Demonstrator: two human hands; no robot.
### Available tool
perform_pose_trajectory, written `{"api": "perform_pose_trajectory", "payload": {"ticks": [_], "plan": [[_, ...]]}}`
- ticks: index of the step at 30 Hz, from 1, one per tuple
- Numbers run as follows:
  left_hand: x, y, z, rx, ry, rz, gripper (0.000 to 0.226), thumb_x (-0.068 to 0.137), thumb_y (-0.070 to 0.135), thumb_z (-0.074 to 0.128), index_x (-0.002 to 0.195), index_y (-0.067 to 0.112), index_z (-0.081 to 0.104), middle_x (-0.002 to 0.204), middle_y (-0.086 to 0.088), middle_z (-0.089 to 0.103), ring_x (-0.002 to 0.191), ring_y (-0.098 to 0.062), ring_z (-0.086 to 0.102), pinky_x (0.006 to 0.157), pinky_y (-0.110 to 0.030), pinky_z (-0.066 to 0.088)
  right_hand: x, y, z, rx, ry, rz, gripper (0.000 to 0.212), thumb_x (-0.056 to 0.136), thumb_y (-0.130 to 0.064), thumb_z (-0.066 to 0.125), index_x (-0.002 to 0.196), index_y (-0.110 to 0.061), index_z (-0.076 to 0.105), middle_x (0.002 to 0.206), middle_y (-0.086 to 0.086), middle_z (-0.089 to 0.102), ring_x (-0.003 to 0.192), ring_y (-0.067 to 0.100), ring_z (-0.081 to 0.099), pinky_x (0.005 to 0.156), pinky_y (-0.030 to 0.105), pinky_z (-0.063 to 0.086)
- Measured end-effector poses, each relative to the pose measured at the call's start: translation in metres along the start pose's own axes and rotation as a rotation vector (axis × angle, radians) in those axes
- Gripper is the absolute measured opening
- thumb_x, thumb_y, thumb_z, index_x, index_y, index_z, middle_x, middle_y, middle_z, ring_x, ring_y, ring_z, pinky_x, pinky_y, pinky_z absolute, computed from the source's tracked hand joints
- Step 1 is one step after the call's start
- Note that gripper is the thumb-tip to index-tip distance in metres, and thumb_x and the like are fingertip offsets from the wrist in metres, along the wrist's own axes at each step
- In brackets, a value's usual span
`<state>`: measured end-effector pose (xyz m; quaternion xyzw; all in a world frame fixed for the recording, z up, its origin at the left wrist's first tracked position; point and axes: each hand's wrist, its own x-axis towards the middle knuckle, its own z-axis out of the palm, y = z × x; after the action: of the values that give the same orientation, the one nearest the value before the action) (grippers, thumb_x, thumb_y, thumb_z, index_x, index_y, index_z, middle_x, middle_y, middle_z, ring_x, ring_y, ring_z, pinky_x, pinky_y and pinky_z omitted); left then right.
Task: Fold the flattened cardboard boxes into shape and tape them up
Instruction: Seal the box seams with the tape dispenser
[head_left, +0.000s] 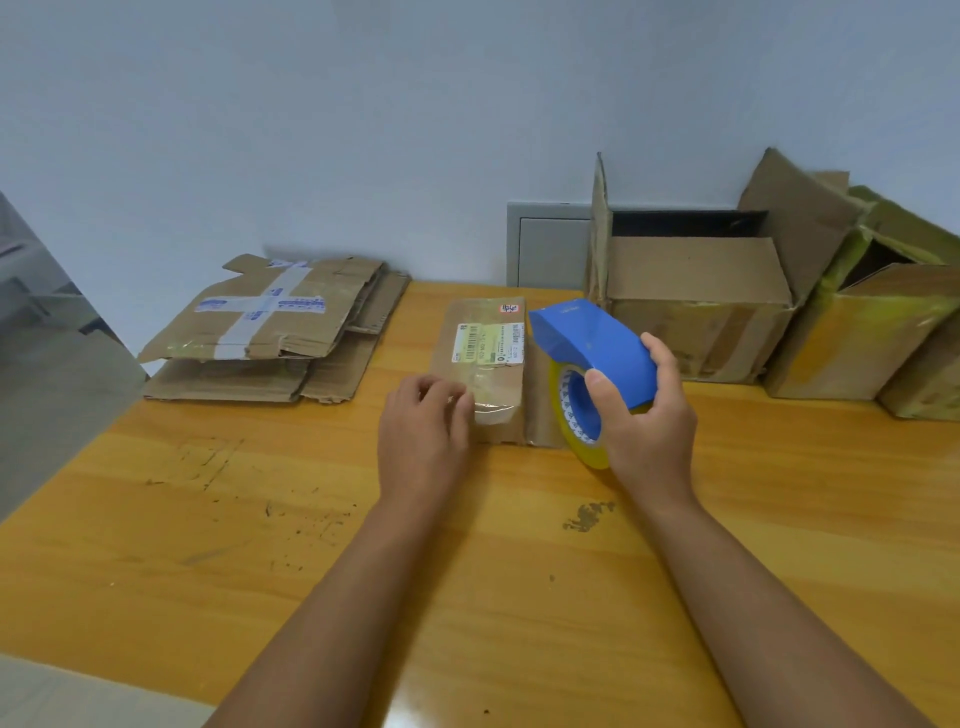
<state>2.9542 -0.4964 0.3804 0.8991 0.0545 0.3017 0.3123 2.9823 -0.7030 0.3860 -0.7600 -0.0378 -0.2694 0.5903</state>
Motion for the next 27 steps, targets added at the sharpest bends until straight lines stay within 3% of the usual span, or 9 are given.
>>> {"api": "perform_pose_trajectory", "payload": {"ticks": [6, 12, 14, 16, 17, 19, 20, 23, 27], "plan": [[-0.004, 0.002, 0.006, -0.095, 0.003, -0.175, 0.025, 0.095, 0.036, 0.063, 0.107, 0.016, 0.072, 0.127, 0.0, 0.055, 0.118, -0.013, 0.051, 0.089, -0.022, 0.037, -0.002, 0.002, -0.001, 0.002, -0.01, -0.006, 0.082, 0.077, -0.066, 0.057, 0.146, -0.024, 0.044, 0.113, -0.036, 0.046, 0.1, -0.02, 0.051, 0.073, 0.003, 0.043], [-0.009, 0.009, 0.006, -0.095, -0.001, -0.226, 0.03, 0.097, 0.038, 0.059, 0.117, 0.018, 0.07, 0.138, 0.005, 0.054, 0.123, -0.009, 0.05, 0.089, -0.02, 0.035, -0.001, 0.0, -0.001, -0.001, -0.015, 0.0, 0.084, 0.075, -0.067, 0.058, 0.146, -0.024, 0.044, 0.12, -0.019, 0.051, 0.101, -0.023, 0.048, 0.074, 0.001, 0.041], [-0.01, 0.01, 0.005, -0.083, -0.015, -0.218, 0.029, 0.098, 0.04, 0.055, 0.114, 0.021, 0.07, 0.139, 0.005, 0.053, 0.122, -0.009, 0.052, 0.088, -0.023, 0.038, -0.002, 0.0, -0.001, -0.001, -0.014, 0.005, 0.083, 0.076, -0.067, 0.058, 0.146, -0.025, 0.043, 0.118, -0.022, 0.051, 0.102, -0.022, 0.049, 0.074, 0.005, 0.043], [-0.01, 0.01, 0.003, -0.032, -0.026, -0.176, 0.027, 0.097, 0.043, 0.053, 0.105, 0.023, 0.07, 0.135, 0.006, 0.055, 0.125, -0.013, 0.052, 0.102, -0.034, 0.039, -0.003, 0.0, -0.001, 0.001, -0.012, 0.002, 0.082, 0.076, -0.067, 0.058, 0.146, -0.026, 0.043, 0.115, -0.031, 0.049, 0.102, -0.021, 0.05, 0.074, 0.007, 0.044], [-0.009, 0.01, 0.002, 0.036, -0.016, -0.134, 0.026, 0.095, 0.044, 0.053, 0.099, 0.024, 0.069, 0.131, 0.006, 0.057, 0.131, -0.018, 0.048, 0.114, -0.04, 0.026, -0.003, -0.001, -0.001, 0.001, -0.012, 0.004, 0.082, 0.076, -0.066, 0.058, 0.146, -0.026, 0.043, 0.115, -0.034, 0.048, 0.102, -0.021, 0.05, 0.075, 0.008, 0.044], [-0.005, 0.01, -0.001, 0.208, 0.003, -0.032, 0.031, 0.093, 0.05, 0.054, 0.088, 0.023, 0.068, 0.126, 0.006, 0.061, 0.143, -0.027, 0.034, 0.119, -0.04, -0.001, -0.003, -0.002, -0.001, -0.001, -0.013, 0.006, 0.082, 0.076, -0.067, 0.058, 0.146, -0.026, 0.043, 0.115, -0.037, 0.046, 0.102, -0.022, 0.049, 0.077, 0.008, 0.043], [0.0, 0.011, -0.002, 0.269, -0.011, 0.021, 0.036, 0.093, 0.053, 0.054, 0.086, 0.021, 0.068, 0.127, 0.005, 0.062, 0.145, -0.028, 0.031, 0.119, -0.038, 0.001, -0.003, -0.002, -0.001, -0.001, -0.011, 0.004, 0.082, 0.076, -0.067, 0.057, 0.146, -0.026, 0.043, 0.115, -0.037, 0.045, 0.102, -0.022, 0.049, 0.076, 0.006, 0.042], [0.01, 0.015, -0.004, 0.283, -0.099, 0.185, 0.036, 0.095, 0.049, 0.056, 0.1, 0.016, 0.07, 0.13, -0.001, 0.062, 0.129, -0.023, 0.049, 0.103, -0.035, 0.035, -0.003, -0.002, -0.002, 0.01, -0.011, 0.006, 0.081, 0.077, -0.066, 0.058, 0.145, -0.024, 0.044, 0.112, -0.036, 0.047, 0.099, -0.023, 0.05, 0.072, 0.001, 0.042], [0.011, 0.015, -0.003, 0.165, -0.212, 0.37, 0.021, 0.097, 0.03, 0.062, 0.109, 0.016, 0.072, 0.119, 0.0, 0.066, 0.11, -0.023, 0.058, 0.087, -0.035, 0.048, -0.003, -0.002, -0.002, 0.008, -0.013, 0.0, 0.081, 0.077, -0.065, 0.058, 0.145, -0.024, 0.044, 0.112, -0.035, 0.048, 0.099, -0.02, 0.051, 0.073, 0.001, 0.042]]}}
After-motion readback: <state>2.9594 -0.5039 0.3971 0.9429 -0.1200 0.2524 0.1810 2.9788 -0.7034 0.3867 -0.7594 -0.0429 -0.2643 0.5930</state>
